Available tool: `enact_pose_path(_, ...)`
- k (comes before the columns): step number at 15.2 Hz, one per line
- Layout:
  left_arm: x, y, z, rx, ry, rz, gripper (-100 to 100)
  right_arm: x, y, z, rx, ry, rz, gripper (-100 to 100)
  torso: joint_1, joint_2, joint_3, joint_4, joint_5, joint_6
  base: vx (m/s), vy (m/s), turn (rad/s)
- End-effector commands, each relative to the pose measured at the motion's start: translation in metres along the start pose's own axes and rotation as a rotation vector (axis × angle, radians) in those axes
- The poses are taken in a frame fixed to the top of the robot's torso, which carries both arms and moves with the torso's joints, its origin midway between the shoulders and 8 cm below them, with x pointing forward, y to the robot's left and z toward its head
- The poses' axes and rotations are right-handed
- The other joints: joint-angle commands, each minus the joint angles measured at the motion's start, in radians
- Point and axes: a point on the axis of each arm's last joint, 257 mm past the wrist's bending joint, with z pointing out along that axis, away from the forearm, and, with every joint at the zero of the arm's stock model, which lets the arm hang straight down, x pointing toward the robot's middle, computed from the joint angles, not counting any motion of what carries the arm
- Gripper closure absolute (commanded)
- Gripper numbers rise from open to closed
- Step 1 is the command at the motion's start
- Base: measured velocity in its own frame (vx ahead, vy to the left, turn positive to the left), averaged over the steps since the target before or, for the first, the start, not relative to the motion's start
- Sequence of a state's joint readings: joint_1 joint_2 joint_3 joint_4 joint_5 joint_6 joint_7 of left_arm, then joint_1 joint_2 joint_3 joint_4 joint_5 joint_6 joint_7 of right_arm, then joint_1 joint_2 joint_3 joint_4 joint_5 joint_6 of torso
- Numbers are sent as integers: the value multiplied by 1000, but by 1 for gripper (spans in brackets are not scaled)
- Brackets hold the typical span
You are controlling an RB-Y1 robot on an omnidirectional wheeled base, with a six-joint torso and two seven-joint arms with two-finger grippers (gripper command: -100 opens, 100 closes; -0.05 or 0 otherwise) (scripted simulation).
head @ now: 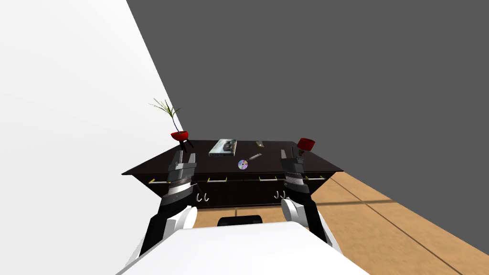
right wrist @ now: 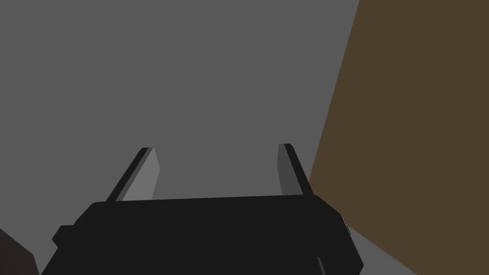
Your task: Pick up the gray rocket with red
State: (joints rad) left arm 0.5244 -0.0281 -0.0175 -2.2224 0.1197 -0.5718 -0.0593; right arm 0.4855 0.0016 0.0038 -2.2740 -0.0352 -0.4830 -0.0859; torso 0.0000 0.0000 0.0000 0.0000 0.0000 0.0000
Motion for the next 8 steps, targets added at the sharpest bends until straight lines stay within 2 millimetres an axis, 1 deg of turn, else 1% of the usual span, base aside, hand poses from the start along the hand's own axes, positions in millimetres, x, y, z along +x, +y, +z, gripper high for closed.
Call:
enact_pose_path(1,0,0,0,0,0,0,0,3,-4,-3,17,44,-26,-100,0,0,0,0,0,0,-2,7,67)
enact_pose_path(4,0,0,0,0,0,0,0,4,-9,-6,32,78,-49,-100,0,0,0,0,0,0,-4,11,80)
enact_pose_path(5,0,0,0,0,0,0,0,4,-15,-10,51,107,-72,-100,0,0,0,0,0,0,-4,15,100)
enact_pose_path(6,0,0,0,0,0,0,0,5,-15,-10,52,118,-76,-100,1,0,0,0,0,0,-4,14,86)
enact_pose_path(7,0,0,0,0,0,0,0,4,-21,-15,74,140,-98,-100,1,0,0,0,0,0,-6,18,131)
enact_pose_path(8,0,0,0,0,0,0,0,6,-22,-15,77,160,-106,-100,1,1,0,0,0,0,-6,15,111)
